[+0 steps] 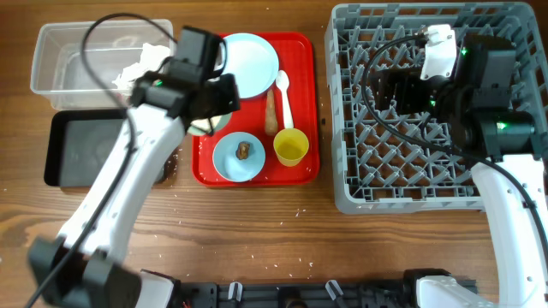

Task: Sort waste into correct bins and load items into the dishwasher rack
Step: 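Tip the green bowl over the black tray to pour out rice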

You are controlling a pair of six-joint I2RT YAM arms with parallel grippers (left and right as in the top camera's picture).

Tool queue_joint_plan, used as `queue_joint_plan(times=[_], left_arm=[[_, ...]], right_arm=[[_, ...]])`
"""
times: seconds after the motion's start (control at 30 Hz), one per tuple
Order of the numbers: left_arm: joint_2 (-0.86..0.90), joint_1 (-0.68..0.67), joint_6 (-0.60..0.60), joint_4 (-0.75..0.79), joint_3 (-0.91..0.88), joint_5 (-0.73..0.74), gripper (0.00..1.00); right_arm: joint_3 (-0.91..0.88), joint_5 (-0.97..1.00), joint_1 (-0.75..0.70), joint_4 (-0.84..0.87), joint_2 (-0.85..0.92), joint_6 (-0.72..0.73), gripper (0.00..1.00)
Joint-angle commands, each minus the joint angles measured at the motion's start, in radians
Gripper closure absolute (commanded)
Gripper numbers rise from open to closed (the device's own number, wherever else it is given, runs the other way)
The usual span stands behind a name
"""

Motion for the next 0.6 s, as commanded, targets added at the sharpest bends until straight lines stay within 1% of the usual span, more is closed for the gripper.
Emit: queue_joint_plan(times=[0.0,0.03,0.07,0.13,0.17,0.2,0.23,0.27,0.33,0.47,0.5,0.57], left_arm=[[-0.087,0.134,0.096,-0.085,0.018,0.241,0.96],[-0.087,0.175,0.133,-0.103,0.018,0.313,0.96],[-0.084,0.268,0.186,-0.156,0.016,0.397,0.96],[-0.077,0.405,0.267,-0.198,0.003,0.452,0.96],[-0.070,0.468,0.332,-0.201,-0.013,0.517,0.96],[-0.054,0.561,0.386,-0.200,-0.036,0.600,0.96],[-0.042,0.602,0.412,-0.199,-0.047,0.639,0.96],[-0.014,0.698,0.443,-0.184,-0.075,0.694,0.96],[0.035,0.806,0.480,-0.147,-0.122,0.758,0.96],[0.184,0.956,0.582,-0.100,-0.188,0.940,0.96],[0.215,0.972,0.597,-0.096,-0.190,0.966,0.96],[0.308,1.014,0.607,-0.064,-0.190,1.086,0.96]], right_arm=[[0.022,-0.020,0.000,0.003,0.010,-0.002,0.00],[0.022,-0.020,0.000,0.003,0.010,-0.002,0.00],[0.022,-0.020,0.000,0.003,0.010,-0.002,0.00],[0.022,-0.021,0.000,0.003,0.010,-0.002,0.00],[0.022,-0.020,0.000,0.004,0.010,-0.002,0.00],[0.022,-0.020,0.000,0.004,0.010,-0.002,0.00],[0.022,-0.020,0.000,0.004,0.010,-0.002,0.00],[0.022,-0.020,0.000,0.004,0.010,-0.002,0.00],[0.022,-0.020,0.000,0.004,0.010,-0.002,0.00],[0.022,-0.021,0.000,0.004,0.010,-0.002,0.00],[0.022,-0.021,0.000,0.004,0.010,-0.002,0.00],[0.022,-0.021,0.000,0.004,0.010,0.016,0.00]])
